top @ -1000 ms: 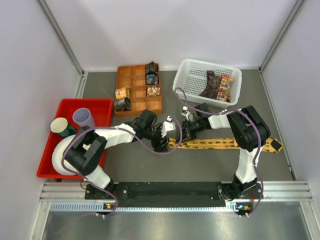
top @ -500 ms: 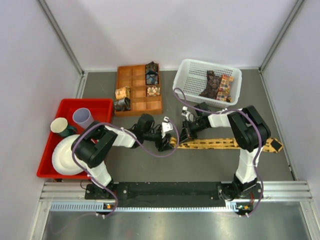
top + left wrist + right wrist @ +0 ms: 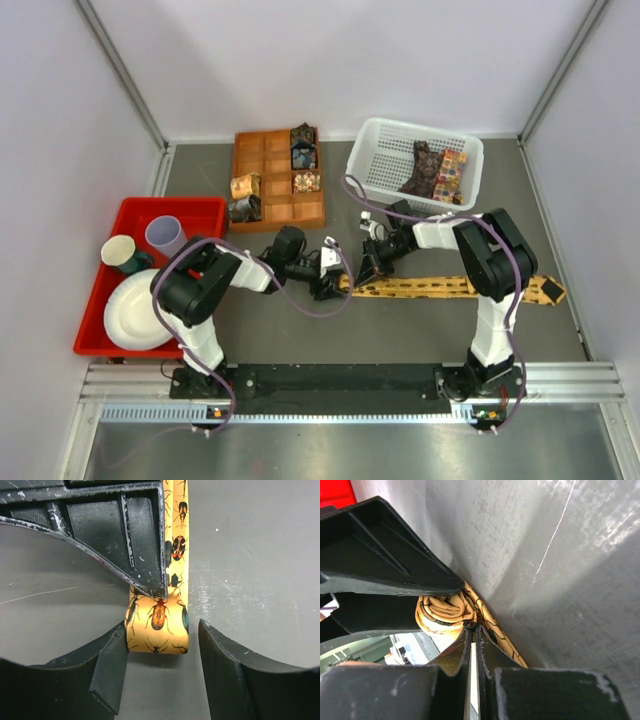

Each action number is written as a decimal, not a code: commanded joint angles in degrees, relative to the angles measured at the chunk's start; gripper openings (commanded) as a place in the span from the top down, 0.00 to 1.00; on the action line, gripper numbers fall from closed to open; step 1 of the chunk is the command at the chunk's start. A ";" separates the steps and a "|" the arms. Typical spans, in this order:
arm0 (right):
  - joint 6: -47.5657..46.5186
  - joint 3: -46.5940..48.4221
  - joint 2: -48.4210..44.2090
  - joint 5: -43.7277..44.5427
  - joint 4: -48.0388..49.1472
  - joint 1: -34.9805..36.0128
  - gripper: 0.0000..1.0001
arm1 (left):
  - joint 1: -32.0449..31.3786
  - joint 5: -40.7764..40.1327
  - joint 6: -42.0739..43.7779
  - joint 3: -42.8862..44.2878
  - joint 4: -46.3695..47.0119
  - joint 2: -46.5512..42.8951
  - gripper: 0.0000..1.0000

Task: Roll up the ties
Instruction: Roll the tie at the center of the board.

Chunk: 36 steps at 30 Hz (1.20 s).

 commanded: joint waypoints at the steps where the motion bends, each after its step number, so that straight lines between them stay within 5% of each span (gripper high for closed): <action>1: -4.26 0.59 2.67 7.33 -1.69 -0.03 1.00 | -0.43 4.70 -1.01 1.53 5.65 2.31 0.42; 12: -3.38 0.24 3.11 8.91 -0.99 0.06 1.00 | -1.57 3.74 -12.44 -1.54 18.22 6.18 0.45; 17: -3.21 0.24 3.11 8.65 -0.90 0.06 1.00 | -1.57 4.00 -10.51 -1.55 15.78 5.57 0.62; 21: -2.86 1.64 3.72 7.51 -1.25 0.06 1.00 | -2.80 -1.15 -2.44 3.26 -1.33 2.50 0.78; 25: -2.77 1.91 4.16 6.81 -1.87 -0.03 1.00 | -4.12 -7.59 2.84 8.29 -20.56 1.43 0.83; 32: -2.50 2.43 4.43 6.01 -2.56 0.14 0.99 | -7.19 -15.86 8.21 16.46 -38.43 3.19 0.88; 36: -2.59 3.92 3.03 4.88 -5.72 0.06 0.89 | -10.53 -20.86 8.13 21.46 -43.79 4.77 0.90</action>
